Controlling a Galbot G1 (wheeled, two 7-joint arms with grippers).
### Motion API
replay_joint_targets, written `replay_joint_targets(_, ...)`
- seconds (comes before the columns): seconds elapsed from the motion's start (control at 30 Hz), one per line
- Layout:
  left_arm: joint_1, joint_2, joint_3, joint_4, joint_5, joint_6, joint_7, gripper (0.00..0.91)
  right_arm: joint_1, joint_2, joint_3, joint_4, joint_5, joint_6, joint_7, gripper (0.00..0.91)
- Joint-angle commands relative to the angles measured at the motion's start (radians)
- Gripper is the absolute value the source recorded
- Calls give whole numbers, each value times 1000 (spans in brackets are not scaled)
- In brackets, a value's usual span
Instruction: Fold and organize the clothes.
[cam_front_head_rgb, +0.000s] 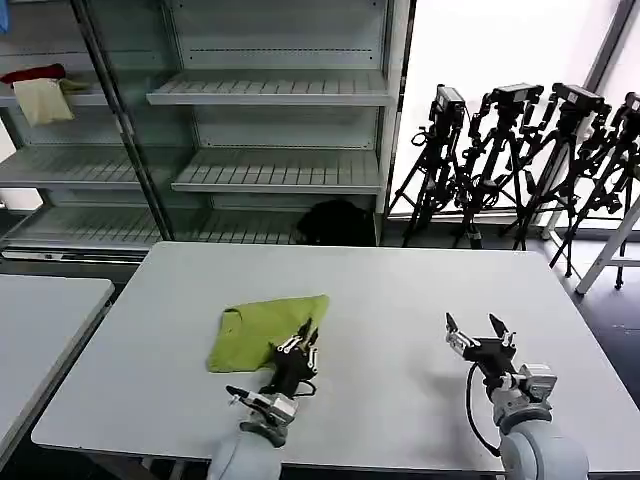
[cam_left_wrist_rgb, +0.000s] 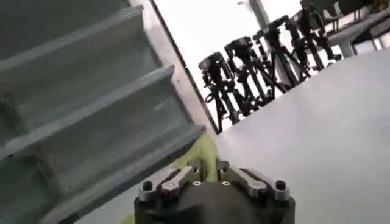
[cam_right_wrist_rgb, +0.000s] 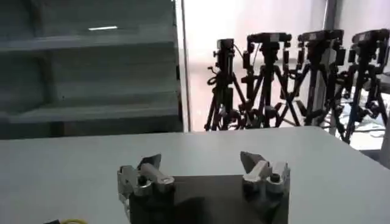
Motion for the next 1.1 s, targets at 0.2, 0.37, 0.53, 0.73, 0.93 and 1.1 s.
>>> replay_joint_targets(0.2,-96,1,114,-95,-317,169,-125,907,18,32,-194,38,184,-99,28,907)
replay_joint_targets(0.37,-58,109,-14,-256,-358,180,-111,907,82,31,-374,-6,405,-100,186,907)
replay_joint_targets(0.53,-11,200,-199,-333,-392,175,-107,907,138,140,-456,-96,496,-101,263,907)
replay_joint_targets(0.73,33,210,-407,-350,-452,159,-93,907,159,194,-504,-191,498,-103,331,907)
replay_joint_targets(0.93,52,193,-456,-363,-484,160,-78,907,171,222,-522,-230,482,-104,340,665)
replay_joint_targets(1.1,65,187,-477,-361,-518,158,-78,907,187,235,-520,-255,475,-104,355,0)
